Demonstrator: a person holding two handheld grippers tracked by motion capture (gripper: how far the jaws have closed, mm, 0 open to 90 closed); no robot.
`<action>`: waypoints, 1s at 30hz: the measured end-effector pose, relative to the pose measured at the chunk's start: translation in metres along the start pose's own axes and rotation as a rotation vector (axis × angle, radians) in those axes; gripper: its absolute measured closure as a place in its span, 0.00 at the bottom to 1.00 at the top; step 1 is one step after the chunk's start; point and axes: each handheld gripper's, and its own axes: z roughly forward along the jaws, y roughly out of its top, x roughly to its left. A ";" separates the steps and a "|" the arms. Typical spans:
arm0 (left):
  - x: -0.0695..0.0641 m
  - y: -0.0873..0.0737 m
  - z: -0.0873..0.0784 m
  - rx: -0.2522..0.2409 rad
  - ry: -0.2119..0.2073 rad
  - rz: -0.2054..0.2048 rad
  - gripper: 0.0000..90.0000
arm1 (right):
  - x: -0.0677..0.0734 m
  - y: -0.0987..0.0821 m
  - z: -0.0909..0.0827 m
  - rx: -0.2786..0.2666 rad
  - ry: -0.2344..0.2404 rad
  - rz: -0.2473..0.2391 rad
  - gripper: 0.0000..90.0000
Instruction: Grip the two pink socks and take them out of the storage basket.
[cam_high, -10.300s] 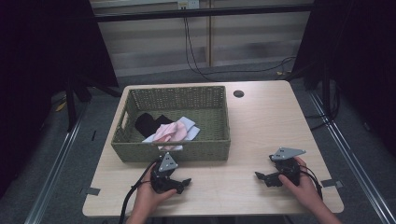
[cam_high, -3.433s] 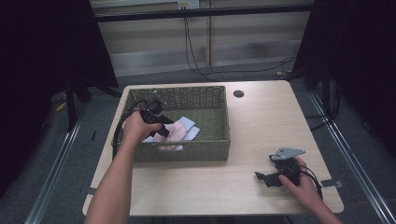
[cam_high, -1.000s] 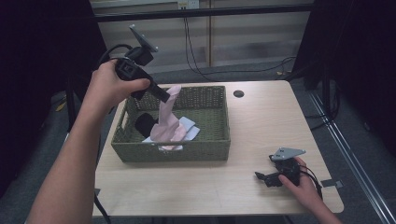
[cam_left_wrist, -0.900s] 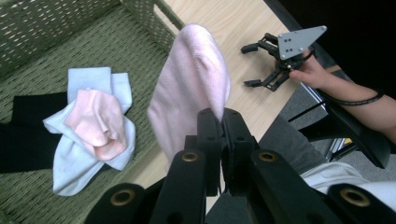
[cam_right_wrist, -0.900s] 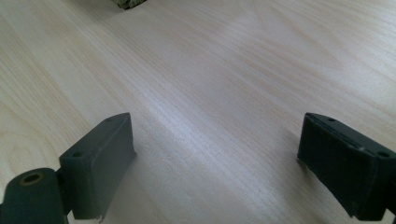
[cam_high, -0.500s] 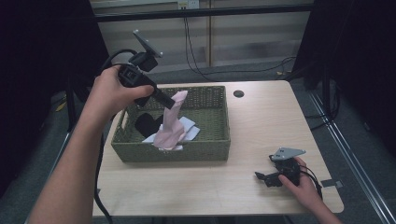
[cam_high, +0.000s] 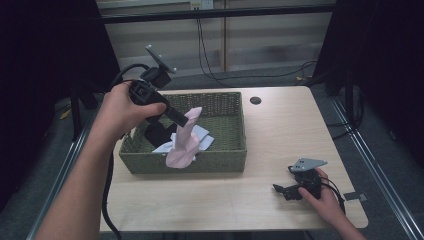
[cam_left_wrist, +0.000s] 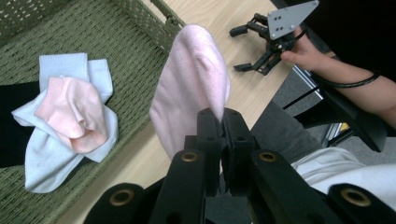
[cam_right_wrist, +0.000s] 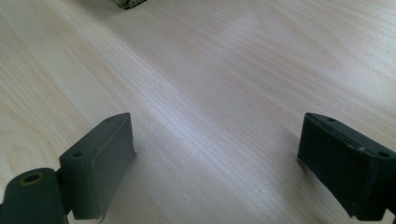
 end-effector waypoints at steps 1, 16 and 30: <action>0.001 -0.001 0.002 0.000 -0.001 0.000 0.96 | 0.000 0.000 0.000 0.000 0.000 0.000 0.11; 0.021 -0.002 0.031 -0.005 0.094 0.027 0.53 | 0.000 0.000 0.000 -0.003 0.001 -0.001 0.11; 0.070 -0.003 0.079 0.021 0.183 -0.005 0.47 | 0.000 0.000 0.000 -0.003 0.000 -0.001 0.11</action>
